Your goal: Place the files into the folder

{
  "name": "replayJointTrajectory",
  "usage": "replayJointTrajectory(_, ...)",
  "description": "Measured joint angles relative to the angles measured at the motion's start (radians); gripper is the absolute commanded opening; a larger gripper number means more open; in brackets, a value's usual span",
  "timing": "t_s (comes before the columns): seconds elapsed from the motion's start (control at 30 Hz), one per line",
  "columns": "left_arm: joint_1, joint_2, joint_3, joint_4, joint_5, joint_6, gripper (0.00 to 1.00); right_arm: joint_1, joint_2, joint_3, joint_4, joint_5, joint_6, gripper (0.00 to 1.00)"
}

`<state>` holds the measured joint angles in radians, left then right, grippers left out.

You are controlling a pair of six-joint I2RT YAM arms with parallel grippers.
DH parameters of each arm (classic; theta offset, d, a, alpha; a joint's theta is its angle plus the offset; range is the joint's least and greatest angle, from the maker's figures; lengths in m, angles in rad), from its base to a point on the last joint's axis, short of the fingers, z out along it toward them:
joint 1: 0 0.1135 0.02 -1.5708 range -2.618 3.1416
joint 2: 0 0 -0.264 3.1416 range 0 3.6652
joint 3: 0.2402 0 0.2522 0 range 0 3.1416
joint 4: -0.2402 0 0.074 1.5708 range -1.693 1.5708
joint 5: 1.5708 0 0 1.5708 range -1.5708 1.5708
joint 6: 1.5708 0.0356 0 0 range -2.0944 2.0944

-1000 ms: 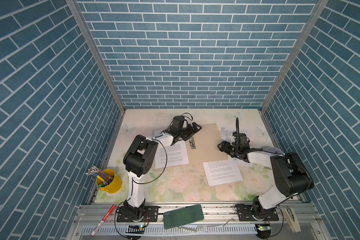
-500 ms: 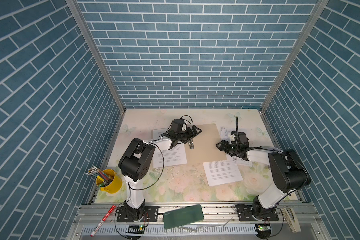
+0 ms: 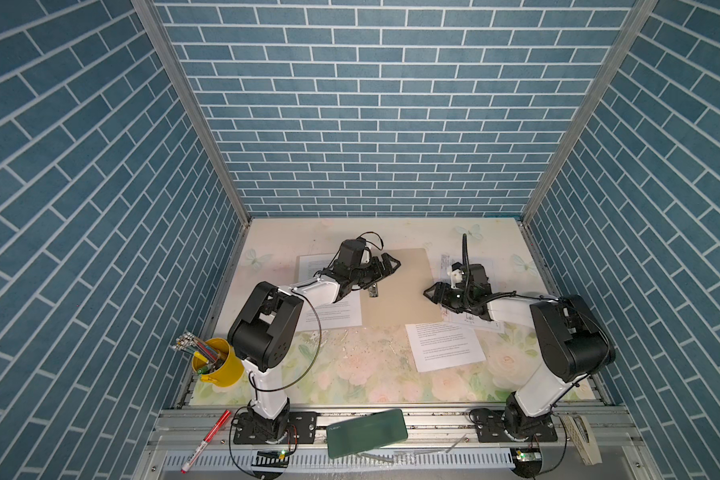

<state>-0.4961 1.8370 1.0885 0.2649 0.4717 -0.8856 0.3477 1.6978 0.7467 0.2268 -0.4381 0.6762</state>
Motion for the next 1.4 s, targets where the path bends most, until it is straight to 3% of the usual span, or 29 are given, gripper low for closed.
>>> replayJointTrajectory(0.37,-0.003,-0.128,-0.083,-0.069,-0.050,0.062,1.00,0.082,0.048,0.061,-0.002,0.001,0.025,0.67)
replayJointTrajectory(0.67,-0.034,-0.209,-0.173,-0.117,-0.106,0.079,1.00,0.091,0.036,0.066,-0.025,0.026,0.034,0.70)
replayJointTrajectory(1.07,-0.192,-0.306,-0.267,-0.148,-0.208,0.031,1.00,0.072,-0.273,-0.087,-0.126,0.217,0.029,0.77)
replayJointTrajectory(1.4,-0.390,-0.354,-0.368,-0.145,-0.329,-0.094,1.00,0.015,-0.488,-0.270,-0.230,0.303,0.022,0.78)
